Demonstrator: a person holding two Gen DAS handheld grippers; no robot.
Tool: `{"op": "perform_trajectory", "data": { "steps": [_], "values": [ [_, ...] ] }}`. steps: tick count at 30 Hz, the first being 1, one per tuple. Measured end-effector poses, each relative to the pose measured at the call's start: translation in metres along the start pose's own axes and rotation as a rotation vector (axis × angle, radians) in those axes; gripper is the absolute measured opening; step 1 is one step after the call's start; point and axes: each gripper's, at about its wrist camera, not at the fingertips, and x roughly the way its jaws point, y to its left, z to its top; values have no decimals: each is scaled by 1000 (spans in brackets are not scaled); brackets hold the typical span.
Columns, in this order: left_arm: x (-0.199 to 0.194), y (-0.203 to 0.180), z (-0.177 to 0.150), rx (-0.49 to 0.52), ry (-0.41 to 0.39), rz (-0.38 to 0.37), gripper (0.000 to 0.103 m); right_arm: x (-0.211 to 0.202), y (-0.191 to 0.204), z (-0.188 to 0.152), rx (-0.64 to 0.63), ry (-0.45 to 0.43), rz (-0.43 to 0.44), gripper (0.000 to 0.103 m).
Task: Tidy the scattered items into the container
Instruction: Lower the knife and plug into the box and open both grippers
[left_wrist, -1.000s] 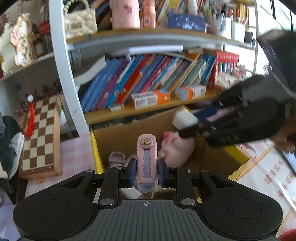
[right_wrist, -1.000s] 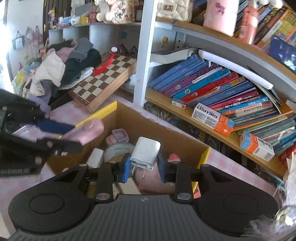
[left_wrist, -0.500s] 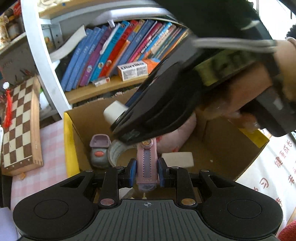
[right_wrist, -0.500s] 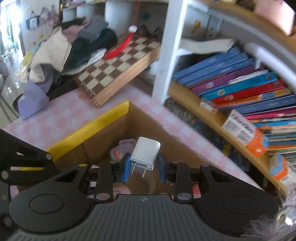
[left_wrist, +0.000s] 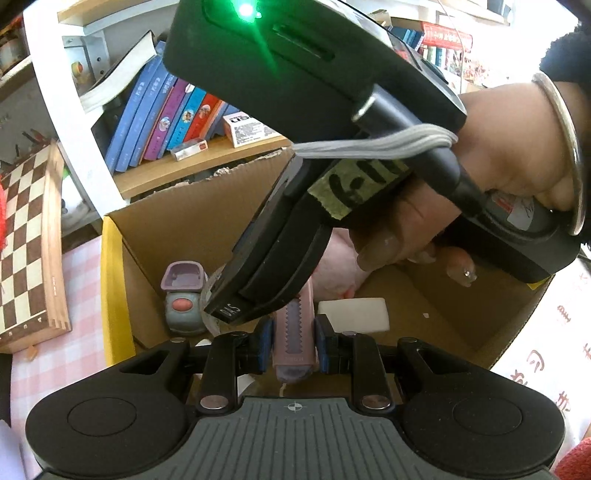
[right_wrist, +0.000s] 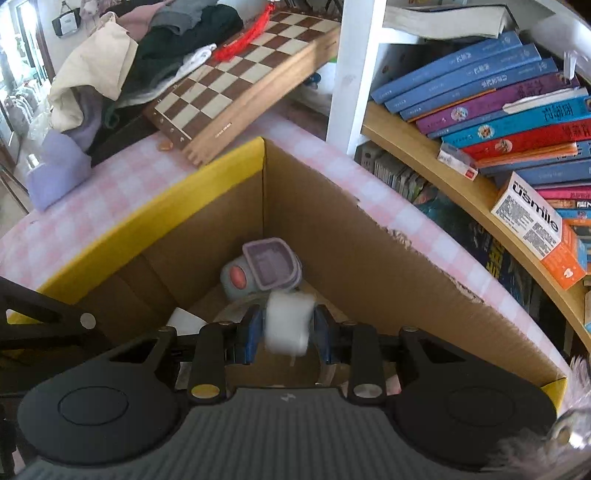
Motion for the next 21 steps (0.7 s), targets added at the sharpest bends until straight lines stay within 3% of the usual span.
{"op": "perform_trajectory", "data": {
  "steps": [3, 13, 17, 18, 21],
  "values": [
    [0, -1, 0, 4, -3, 3, 23, 0, 0, 0, 4, -6, -9, 30],
    [-9, -1, 6, 16, -51, 32, 29, -25, -2, 0, 22, -84, -54, 54],
    [-24, -4, 4, 14, -83, 67, 47, -40, -2, -2, 23, -122, -81, 64],
    [-28, -5, 4, 14, -91, 76, 57, -43, -2, -2, 25, -131, -85, 66],
    [-39, -7, 3, 12, -115, 103, 65, -56, -2, -5, 32, -163, -94, 70]
  ]
}}
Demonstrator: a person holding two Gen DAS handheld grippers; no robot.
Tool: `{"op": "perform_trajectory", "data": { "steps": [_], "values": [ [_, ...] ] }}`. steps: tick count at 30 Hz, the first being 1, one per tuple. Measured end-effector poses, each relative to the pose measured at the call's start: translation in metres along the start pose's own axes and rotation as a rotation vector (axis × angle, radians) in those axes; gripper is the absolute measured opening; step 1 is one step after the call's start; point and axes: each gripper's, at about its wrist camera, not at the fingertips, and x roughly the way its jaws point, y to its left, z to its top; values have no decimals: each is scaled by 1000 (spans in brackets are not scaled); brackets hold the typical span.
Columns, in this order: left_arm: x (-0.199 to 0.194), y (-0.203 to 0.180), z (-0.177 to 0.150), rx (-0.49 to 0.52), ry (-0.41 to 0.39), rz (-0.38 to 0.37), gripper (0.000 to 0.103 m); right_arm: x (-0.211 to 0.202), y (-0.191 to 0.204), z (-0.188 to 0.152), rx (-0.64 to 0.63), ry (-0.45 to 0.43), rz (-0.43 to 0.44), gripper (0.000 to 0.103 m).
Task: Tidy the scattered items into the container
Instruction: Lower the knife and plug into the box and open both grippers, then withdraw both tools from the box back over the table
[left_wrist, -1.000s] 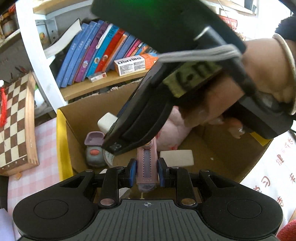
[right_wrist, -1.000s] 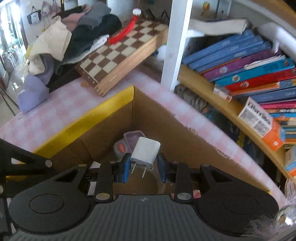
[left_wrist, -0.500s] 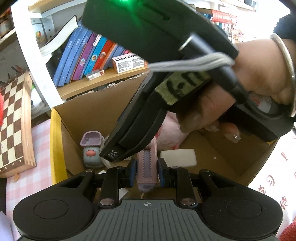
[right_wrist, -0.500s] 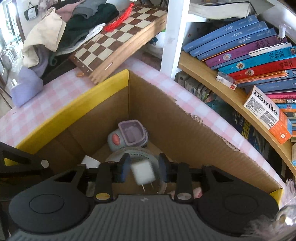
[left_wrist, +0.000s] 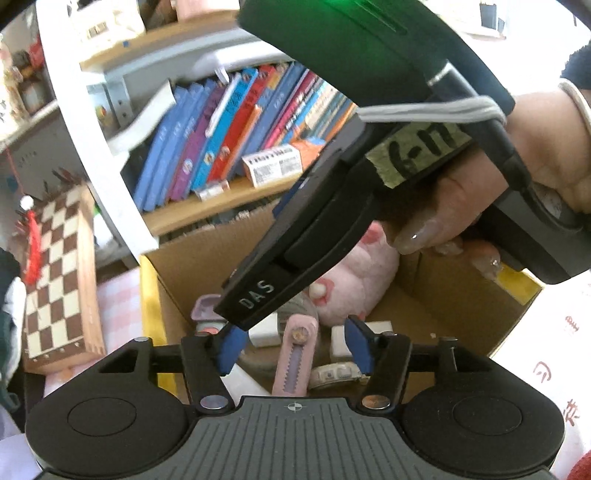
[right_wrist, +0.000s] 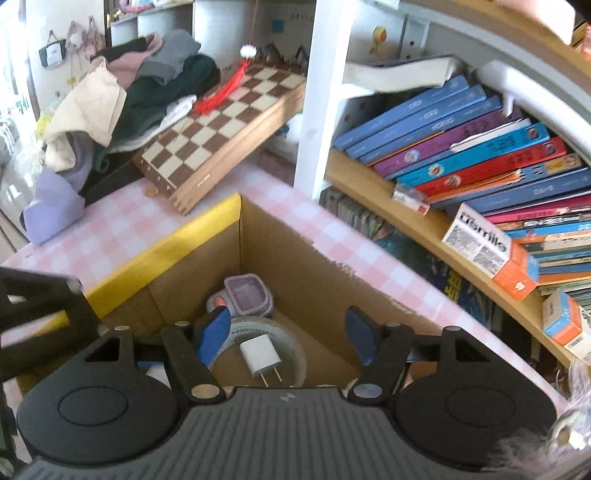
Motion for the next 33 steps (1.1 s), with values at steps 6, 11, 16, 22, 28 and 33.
{"op": "perform_trajectory", "data": {
  "steps": [6, 11, 16, 22, 28, 33],
  "values": [
    [-23, -2, 1, -2, -47, 54, 80, -33, -3, -4, 17, -78, -25, 86],
    [-43, -2, -1, -16, -77, 101, 82, -62, -9, -15, 46, -125, -26, 88],
    [-62, 0, -4, -47, -100, 133, 88, -90, -10, -32, 48, -165, -34, 91],
    [-84, 2, -13, -112, -120, 150, 88, -118, -8, -60, 62, -198, -87, 92],
    [-104, 1, -30, -174, -149, 164, 89, -146, 0, -95, 106, -224, -183, 92],
    [-119, -5, -50, -197, -152, 143, 89, -170, 18, -133, 183, -219, -260, 95]
  ]
}}
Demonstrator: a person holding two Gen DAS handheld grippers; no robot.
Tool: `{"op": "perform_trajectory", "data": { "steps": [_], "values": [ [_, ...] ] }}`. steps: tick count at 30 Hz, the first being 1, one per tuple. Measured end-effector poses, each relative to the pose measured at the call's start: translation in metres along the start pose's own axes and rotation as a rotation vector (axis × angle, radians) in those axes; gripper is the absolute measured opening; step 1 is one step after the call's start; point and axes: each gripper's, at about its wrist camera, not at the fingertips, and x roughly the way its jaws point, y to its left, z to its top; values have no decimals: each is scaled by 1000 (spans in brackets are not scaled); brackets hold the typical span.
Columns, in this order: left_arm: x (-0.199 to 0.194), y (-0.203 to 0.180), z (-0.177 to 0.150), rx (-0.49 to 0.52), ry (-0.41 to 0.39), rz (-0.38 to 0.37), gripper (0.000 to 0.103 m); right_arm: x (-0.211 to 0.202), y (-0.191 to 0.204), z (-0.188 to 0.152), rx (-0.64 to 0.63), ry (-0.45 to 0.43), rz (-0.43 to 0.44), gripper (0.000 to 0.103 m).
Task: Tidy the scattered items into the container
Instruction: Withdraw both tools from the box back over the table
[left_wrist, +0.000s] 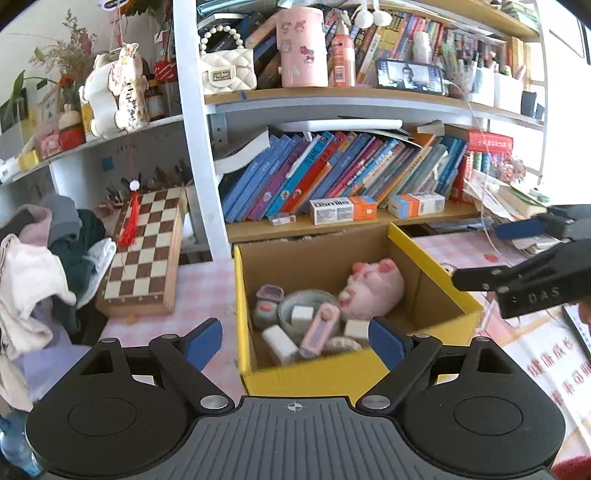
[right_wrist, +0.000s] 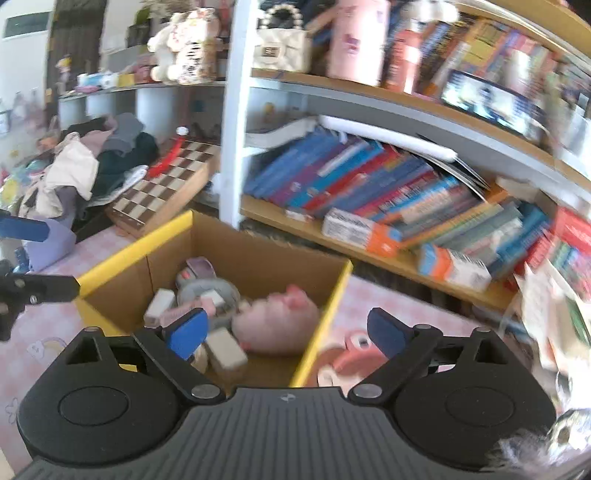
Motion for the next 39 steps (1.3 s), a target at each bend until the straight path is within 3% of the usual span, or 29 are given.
{"op": "perform_trajectory", "data": {
  "steps": [15, 23, 26, 35, 39],
  "values": [
    [-69, -8, -83, 10, 81, -55, 89, -89, 81, -89, 94, 86, -85, 97],
    [-81, -8, -125, -44, 174, -55, 89, -109, 122, -136, 81, 156, -118, 98],
    [-82, -10, -137, -49, 210, -57, 89, -112, 130, -145, 111, 176, -110, 98],
    [-95, -17, -135, 9, 171, -74, 89, -121, 140, -144, 96, 154, -117, 98],
    [-97, -18, -134, 8, 162, -77, 95, -123, 141, -142, 84, 152, -121, 99]
  ]
}}
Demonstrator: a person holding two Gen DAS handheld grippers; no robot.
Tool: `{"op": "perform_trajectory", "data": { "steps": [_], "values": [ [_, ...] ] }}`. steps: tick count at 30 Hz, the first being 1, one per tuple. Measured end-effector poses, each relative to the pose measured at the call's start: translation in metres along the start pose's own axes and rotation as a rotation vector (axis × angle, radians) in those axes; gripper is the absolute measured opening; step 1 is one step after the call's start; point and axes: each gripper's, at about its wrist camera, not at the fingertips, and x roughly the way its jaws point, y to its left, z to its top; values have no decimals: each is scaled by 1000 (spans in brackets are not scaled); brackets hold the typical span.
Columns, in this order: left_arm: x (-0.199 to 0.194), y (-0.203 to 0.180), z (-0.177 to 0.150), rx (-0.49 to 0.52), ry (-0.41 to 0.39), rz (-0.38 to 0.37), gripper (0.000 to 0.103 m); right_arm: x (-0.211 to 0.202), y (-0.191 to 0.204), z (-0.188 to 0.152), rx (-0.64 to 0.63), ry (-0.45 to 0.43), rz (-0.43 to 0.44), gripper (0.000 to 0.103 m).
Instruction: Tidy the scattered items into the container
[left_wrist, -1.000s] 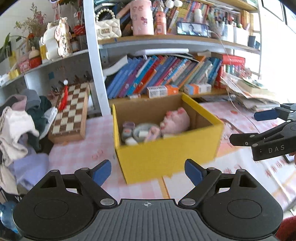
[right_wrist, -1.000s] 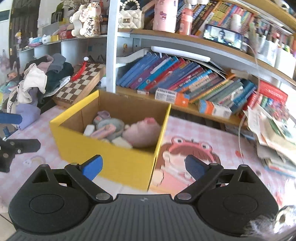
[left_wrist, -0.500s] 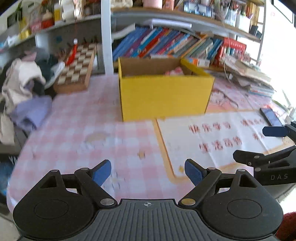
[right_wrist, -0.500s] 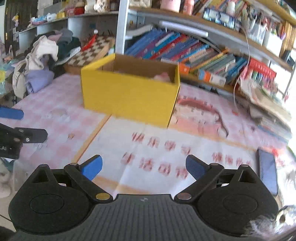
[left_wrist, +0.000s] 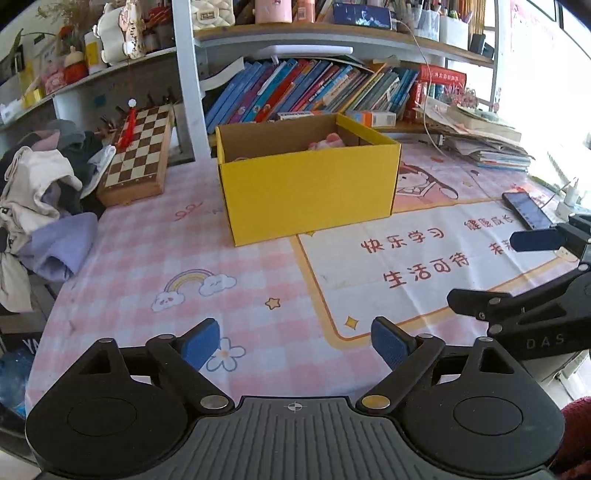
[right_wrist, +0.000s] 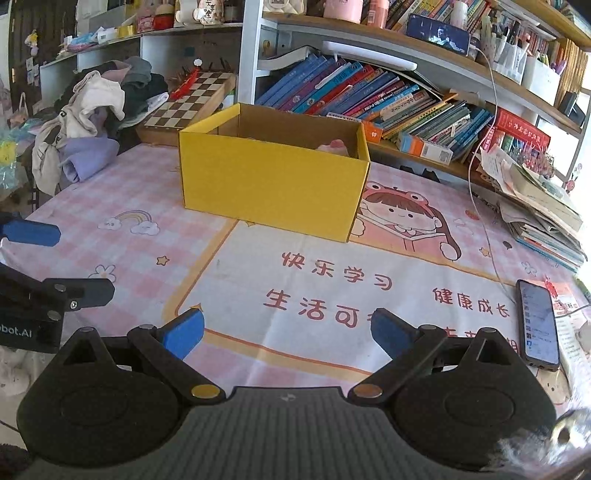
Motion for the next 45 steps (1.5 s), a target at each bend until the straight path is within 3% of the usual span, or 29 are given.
{"op": "perform_trajectory", "data": {
  "steps": [15, 45],
  "values": [
    [-3, -5, 1, 12, -3, -3, 102, -5, 7, -2, -10, -5, -9, 100],
    [-4, -6, -3, -19, 17, -26, 103, -5, 8, -2, -16, 24, 10, 100]
  ]
}}
